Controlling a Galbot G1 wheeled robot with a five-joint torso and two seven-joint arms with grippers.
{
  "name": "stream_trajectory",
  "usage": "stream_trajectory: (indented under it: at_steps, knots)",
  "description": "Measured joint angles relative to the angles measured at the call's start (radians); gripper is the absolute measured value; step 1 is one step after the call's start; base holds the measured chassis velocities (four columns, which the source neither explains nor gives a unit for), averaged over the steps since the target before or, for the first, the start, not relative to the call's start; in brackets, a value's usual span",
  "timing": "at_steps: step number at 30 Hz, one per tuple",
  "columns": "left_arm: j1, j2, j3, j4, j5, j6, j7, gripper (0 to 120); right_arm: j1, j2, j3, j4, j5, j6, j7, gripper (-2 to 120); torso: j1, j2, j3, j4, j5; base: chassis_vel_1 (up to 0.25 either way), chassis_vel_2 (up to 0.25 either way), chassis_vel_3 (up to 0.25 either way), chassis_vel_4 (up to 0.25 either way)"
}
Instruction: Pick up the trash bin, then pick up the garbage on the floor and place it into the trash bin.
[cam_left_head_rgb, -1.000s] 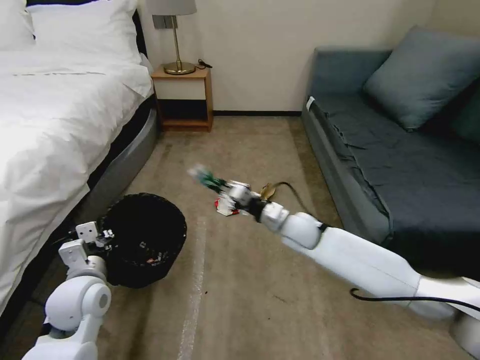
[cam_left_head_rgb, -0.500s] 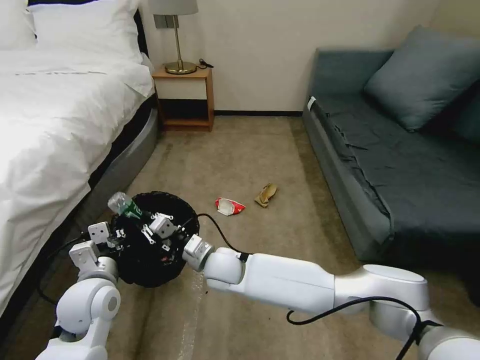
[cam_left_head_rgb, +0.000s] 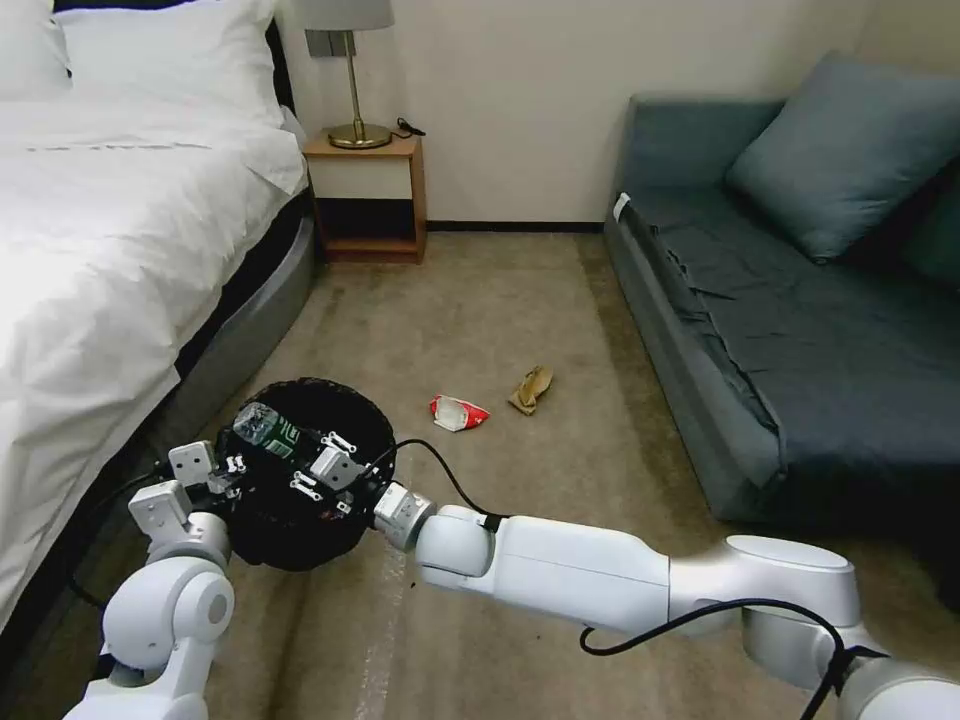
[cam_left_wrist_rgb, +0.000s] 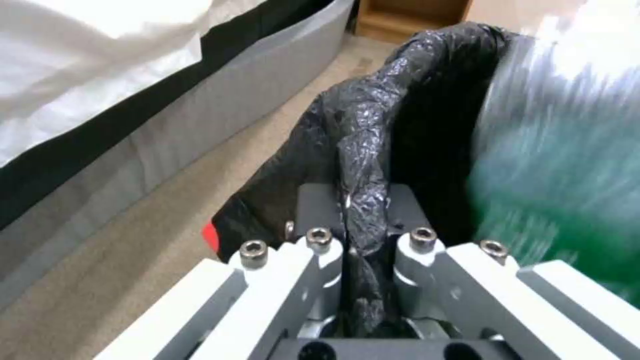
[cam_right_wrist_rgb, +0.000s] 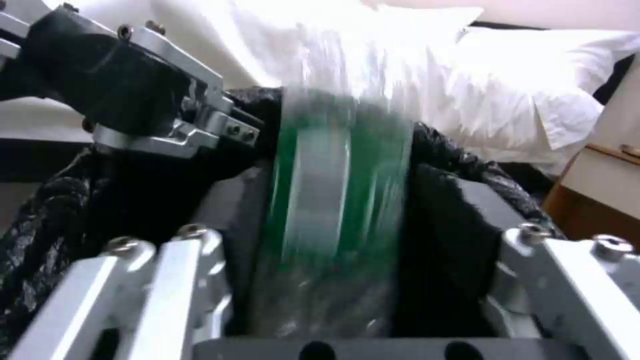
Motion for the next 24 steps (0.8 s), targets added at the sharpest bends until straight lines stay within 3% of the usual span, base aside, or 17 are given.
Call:
stream_trajectory:
  at_steps: [8,10,14,15,19,20,24]
  knots:
    - [0.011,-0.003,-0.011,-0.015,-0.003,0.0,0.002,4,-0.004,-0.007,0.033,0.03,-0.006,-0.014,0.019,96,0.0,0.0,0.0,0.0002,0.0,0.0,0.0,0.0,0.0]
    - [0.012,-0.003,-0.013,-0.015,-0.003,0.0,0.002,4,-0.004,-0.009,0.041,0.035,-0.007,-0.016,0.021,98,0.0,0.0,0.0,0.0002,0.0,0.0,0.0,0.0,0.0]
    - [0.016,-0.004,-0.024,-0.014,-0.003,-0.01,0.004,4,-0.015,-0.065,0.28,0.167,-0.009,-0.088,0.065,100,0.0,0.0,0.0,0.0005,0.0001,0.0,0.0,0.0,0.0]
    - [0.016,-0.004,-0.024,-0.014,-0.003,-0.01,0.004,4,-0.015,-0.065,0.28,0.167,-0.009,-0.088,0.065,100,0.0,0.0,0.0,0.0005,0.0001,0.0,0.0,0.0,0.0]
    - [0.011,-0.006,-0.028,-0.011,0.0,-0.016,0.008,4,-0.096,-0.203,0.505,0.319,0.043,-0.186,0.132,100,0.0,0.0,0.0,0.0001,0.0003,0.0,0.0,0.0,0.0]
    - [0.011,-0.006,-0.028,-0.011,0.0,-0.016,0.008,4,-0.096,-0.203,0.505,0.319,0.043,-0.186,0.132,100,0.0,0.0,0.0,0.0001,0.0003,0.0,0.0,0.0,0.0]
    - [0.009,-0.011,-0.031,-0.009,0.01,-0.024,0.014,4,-0.253,-0.342,0.726,0.449,0.043,-0.252,0.164,100,0.0,0.0,0.0,-0.0006,0.0005,0.0,0.0,0.0,0.0]
